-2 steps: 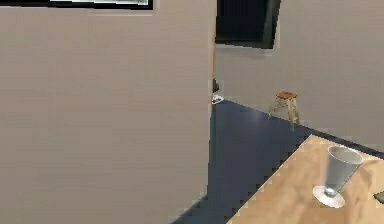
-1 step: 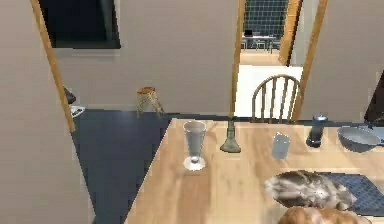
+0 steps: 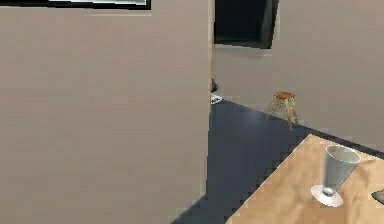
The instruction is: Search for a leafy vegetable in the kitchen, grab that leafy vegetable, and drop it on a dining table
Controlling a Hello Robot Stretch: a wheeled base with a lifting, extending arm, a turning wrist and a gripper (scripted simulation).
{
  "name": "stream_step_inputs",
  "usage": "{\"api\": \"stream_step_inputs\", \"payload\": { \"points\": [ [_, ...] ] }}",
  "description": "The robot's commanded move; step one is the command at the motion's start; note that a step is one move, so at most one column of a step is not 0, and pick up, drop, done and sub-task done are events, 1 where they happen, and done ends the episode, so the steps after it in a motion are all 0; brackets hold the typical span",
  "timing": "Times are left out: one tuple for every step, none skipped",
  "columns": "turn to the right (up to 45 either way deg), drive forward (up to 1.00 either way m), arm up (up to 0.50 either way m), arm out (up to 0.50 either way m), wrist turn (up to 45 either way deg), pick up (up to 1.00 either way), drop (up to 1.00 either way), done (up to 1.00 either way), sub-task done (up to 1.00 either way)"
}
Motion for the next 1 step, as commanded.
{"api": "stream_step_inputs", "payload": {
  "points": [
    [0.0, 0.0, 0.0, 0.48, 0.0, 0.0, 0.0, 0.0, 0.0]
  ]
}}
